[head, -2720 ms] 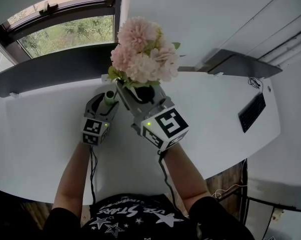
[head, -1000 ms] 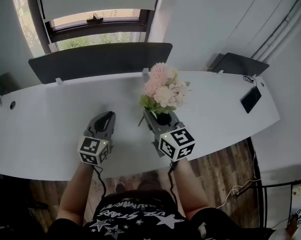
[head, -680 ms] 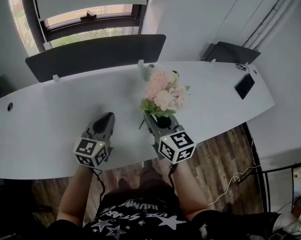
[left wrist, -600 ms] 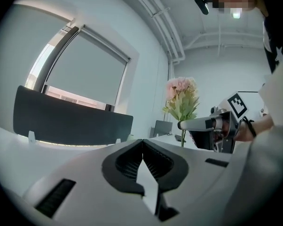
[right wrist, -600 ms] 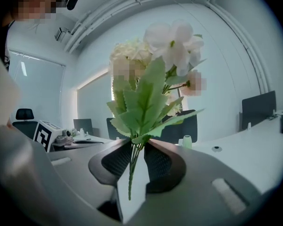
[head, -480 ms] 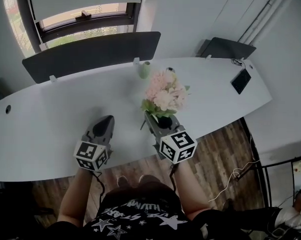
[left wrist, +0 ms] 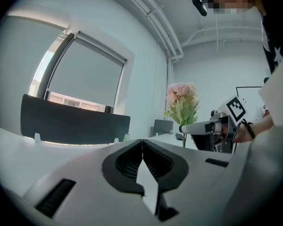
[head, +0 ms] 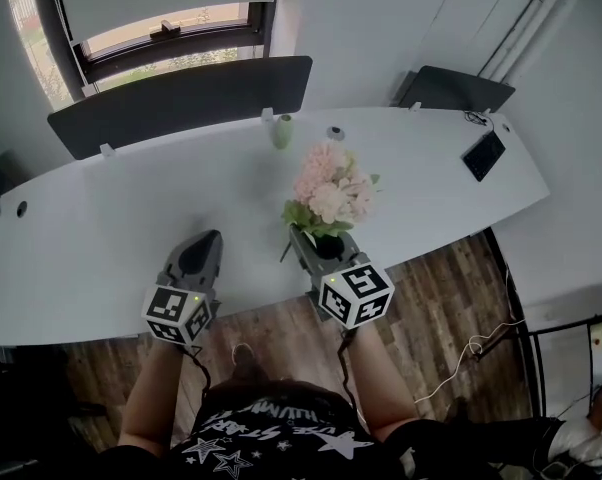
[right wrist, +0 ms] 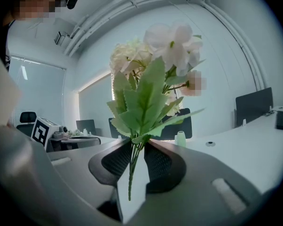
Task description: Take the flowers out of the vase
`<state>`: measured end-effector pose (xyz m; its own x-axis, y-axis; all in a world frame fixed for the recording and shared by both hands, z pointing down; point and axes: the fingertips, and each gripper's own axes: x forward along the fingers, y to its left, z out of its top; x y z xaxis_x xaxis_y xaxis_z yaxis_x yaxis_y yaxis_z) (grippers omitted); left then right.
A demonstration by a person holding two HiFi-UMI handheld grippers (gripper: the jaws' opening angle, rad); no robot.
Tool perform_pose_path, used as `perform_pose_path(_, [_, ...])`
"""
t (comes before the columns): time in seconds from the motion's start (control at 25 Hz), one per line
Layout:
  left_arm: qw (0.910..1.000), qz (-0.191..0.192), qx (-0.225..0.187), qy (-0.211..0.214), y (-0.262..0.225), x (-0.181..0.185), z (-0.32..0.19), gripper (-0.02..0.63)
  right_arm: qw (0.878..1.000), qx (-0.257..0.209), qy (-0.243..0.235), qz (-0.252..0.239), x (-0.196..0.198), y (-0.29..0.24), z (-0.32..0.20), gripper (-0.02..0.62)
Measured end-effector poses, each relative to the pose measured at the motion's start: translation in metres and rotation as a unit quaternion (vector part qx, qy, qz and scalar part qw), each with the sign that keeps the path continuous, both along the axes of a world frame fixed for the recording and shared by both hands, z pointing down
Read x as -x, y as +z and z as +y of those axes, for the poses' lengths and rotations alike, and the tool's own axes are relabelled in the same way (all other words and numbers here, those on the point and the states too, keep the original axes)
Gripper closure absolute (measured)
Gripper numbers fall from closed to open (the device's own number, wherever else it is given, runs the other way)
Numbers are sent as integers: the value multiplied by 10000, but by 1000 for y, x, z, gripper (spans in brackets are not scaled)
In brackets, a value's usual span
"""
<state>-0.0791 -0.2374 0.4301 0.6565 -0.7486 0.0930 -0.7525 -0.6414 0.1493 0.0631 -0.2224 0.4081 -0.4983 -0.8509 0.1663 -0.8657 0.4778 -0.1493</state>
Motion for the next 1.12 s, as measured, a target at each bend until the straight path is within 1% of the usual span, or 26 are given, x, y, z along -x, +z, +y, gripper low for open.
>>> perform_pose_path(0.2, [9998, -103, -47, -173, -5, -20, 47, 597, 9998, -33, -194, 26, -19, 0, 41, 512])
perform_pose_path(0.4, [9990, -155, -158, -382, -14, -25, 90, 597, 9991, -87, -412, -8, -24, -8, 74, 512])
perform_pose_path(0.64, [9968, -92, -283, -741, -14, -14, 149, 597, 9969, -183, -756, 110, -14, -7, 127, 512])
perform_pose_path(0.8, [9952, -15, -343, -913, -14, -6, 181, 597, 9949, -141, -980, 172, -3, 2, 154, 512])
perform_pose_path(0.96, [9936, 10, -374, -1070, -21, 0, 200, 597, 9934, -74, -1133, 164, 4, 4, 166, 512])
perform_pose_path(1.12, [9925, -60, -342, -1176, -25, 3, 210, 597, 9924, -66, -1222, 119, 6, -1, 173, 512])
